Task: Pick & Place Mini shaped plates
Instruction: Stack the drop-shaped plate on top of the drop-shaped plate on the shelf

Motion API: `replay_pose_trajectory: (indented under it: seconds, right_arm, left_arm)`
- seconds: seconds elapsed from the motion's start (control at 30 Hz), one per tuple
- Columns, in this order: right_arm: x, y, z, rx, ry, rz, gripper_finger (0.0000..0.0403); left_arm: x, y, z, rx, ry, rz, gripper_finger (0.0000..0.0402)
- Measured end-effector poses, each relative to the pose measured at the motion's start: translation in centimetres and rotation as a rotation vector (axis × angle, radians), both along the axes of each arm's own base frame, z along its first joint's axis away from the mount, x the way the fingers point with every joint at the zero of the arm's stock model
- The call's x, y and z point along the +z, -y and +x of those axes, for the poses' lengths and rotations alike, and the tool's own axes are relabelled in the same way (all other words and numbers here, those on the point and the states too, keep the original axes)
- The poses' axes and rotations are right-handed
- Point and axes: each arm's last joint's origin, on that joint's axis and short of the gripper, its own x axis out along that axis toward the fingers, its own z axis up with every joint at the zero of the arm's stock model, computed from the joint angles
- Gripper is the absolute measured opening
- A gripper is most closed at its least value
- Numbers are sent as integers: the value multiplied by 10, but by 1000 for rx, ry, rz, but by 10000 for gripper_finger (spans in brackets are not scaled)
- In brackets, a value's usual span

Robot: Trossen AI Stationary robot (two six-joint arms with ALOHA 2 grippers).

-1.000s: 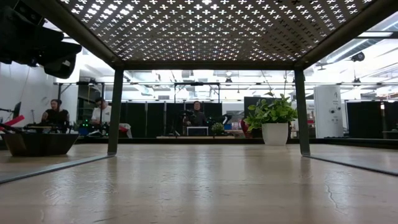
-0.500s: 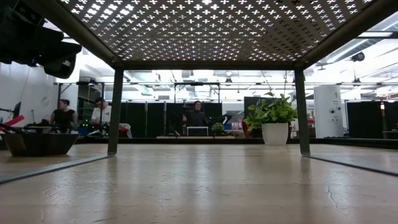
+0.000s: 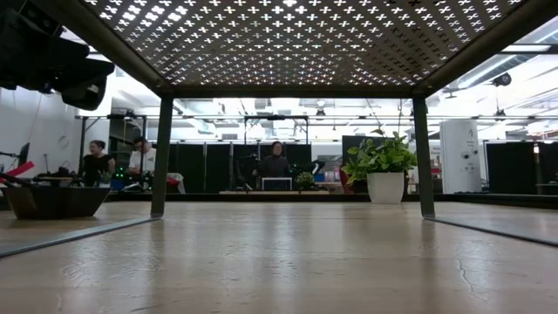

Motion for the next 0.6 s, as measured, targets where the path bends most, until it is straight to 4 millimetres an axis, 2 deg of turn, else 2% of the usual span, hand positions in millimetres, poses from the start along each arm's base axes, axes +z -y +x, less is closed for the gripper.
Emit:
replay_pose_trajectory:
  seconds: [0.6]
  right_arm:
    - [-11, 6, -5, 2, 10, 5, 43]
  left_arm:
    - [0, 0, 0, 0, 0, 0, 163]
